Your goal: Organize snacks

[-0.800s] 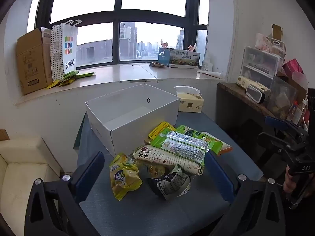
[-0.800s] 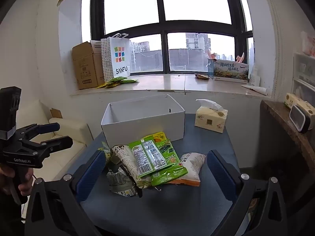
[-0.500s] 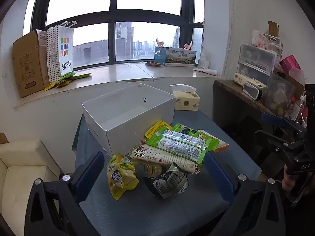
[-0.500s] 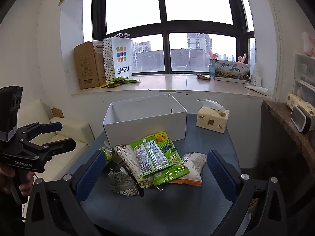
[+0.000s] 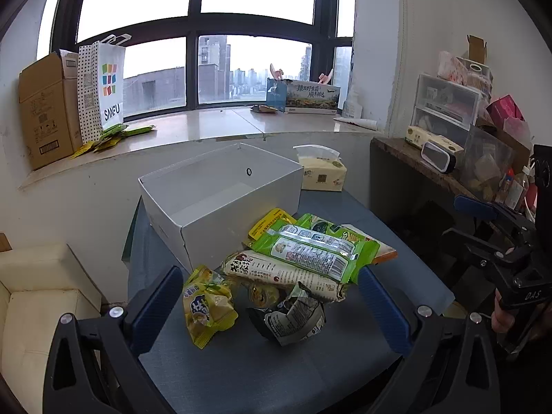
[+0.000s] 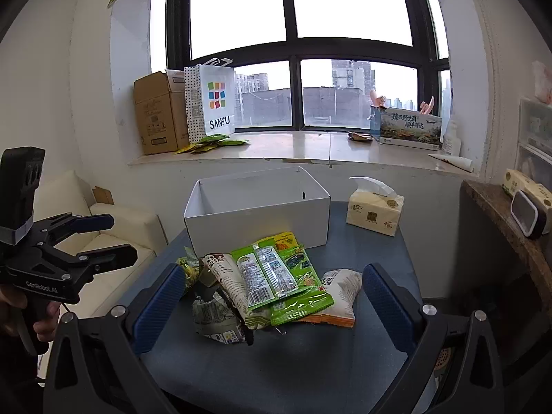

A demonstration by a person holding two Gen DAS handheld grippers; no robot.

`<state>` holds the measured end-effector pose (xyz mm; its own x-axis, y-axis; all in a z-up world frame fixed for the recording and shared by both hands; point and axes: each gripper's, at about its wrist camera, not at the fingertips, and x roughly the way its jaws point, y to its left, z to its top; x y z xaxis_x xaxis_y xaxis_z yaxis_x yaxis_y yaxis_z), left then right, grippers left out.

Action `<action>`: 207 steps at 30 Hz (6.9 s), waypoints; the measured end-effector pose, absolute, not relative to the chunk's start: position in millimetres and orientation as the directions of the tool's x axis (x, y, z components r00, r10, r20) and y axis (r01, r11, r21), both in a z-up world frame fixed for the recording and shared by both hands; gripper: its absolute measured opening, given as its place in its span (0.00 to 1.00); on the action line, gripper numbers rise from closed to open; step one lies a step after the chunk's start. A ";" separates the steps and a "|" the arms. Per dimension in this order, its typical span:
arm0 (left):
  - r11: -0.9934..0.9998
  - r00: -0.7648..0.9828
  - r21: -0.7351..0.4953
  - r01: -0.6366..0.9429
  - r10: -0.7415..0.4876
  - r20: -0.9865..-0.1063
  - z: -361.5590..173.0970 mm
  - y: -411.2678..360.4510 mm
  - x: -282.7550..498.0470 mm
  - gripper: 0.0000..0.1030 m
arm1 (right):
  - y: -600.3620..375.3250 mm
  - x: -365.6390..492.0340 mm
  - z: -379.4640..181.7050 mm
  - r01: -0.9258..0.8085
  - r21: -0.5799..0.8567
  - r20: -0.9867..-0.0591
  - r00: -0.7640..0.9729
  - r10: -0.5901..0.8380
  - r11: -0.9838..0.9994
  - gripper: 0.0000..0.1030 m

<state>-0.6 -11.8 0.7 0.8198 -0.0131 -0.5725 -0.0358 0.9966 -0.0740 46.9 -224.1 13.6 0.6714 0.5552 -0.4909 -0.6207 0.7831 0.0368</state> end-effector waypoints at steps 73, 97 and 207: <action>0.996 0.802 -0.074 -0.041 -0.012 -0.597 -3.3 -0.7 -5.3 1.00 | -171.3 93.1 -26.2 -0.705 -0.064 -0.621 0.582 0.525 0.706 1.00; 0.973 0.748 -0.180 -0.147 -0.010 -0.664 -44.8 48.6 -2.1 1.00 | -117.9 175.3 -84.1 -0.769 0.058 -0.803 0.343 0.487 0.637 0.64; 0.982 0.822 -0.153 0.106 -0.173 -0.542 -26.2 5.4 -2.3 1.00 | -250.5 115.0 -58.3 -0.597 0.290 -0.600 0.496 0.628 0.748 1.00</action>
<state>-2.3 5.5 -26.2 0.8223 -0.1733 -0.5420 0.1060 0.9825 -0.1533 115.0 -250.5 -58.3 0.4956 0.6282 -0.5997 -0.5968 0.7480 0.2904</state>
